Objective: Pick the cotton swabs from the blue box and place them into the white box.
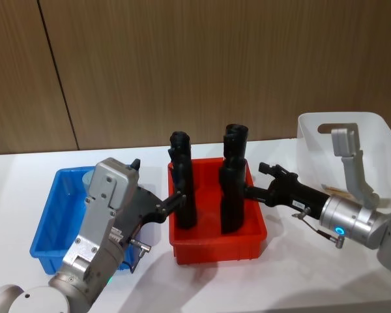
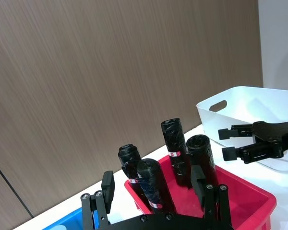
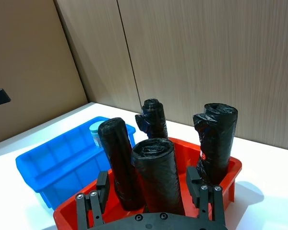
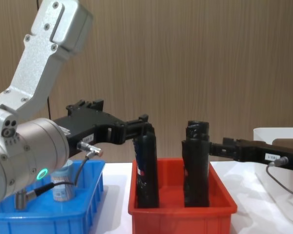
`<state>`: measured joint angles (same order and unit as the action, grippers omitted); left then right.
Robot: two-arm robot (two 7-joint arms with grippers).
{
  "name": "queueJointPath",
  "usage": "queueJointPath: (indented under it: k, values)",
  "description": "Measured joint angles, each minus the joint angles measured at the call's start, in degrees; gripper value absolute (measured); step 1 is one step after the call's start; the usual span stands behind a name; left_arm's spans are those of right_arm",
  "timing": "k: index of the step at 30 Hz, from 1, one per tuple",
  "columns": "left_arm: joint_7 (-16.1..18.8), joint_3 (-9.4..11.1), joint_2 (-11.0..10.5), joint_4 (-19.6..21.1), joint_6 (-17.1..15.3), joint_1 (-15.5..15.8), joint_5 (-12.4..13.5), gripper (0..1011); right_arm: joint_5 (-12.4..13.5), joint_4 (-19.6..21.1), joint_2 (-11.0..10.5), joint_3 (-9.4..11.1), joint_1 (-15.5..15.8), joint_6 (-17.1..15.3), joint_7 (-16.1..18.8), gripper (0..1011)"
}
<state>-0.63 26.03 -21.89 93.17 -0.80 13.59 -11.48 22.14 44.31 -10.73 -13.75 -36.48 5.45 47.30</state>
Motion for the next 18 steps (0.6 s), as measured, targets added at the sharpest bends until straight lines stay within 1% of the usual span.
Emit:
queueJointPath:
  k: [4,5,8,12,13,18]
  values:
    - [0.0,0.0,0.0,0.0,0.0,0.0,0.0,1004,-0.41,-3.23,0.69,-0.42,-1.95,1.2,0.46,1002]
    - [0.0,0.0,0.0,0.0,0.0,0.0,0.0,1004,-0.41,-3.23,0.69,-0.42,-1.95,1.2,0.46,1002]
    - [0.0,0.0,0.0,0.0,0.0,0.0,0.0,1004,-0.81,-5.88,1.21,-0.77,-3.57,2.19,0.7,1002]
    - [0.0,0.0,0.0,0.0,0.0,0.0,0.0,1004,-1.07,-7.94,1.64,-1.02,-4.81,3.05,0.87,1002]
    - [0.0,0.0,0.0,0.0,0.0,0.0,0.0,1004,-1.26,-9.15,1.87,-1.16,-5.49,3.44,0.91,1002]
    - [0.0,0.0,0.0,0.0,0.0,0.0,0.0,1004,-1.65,-12.26,2.5,-1.56,-7.27,4.67,1.15,1002]
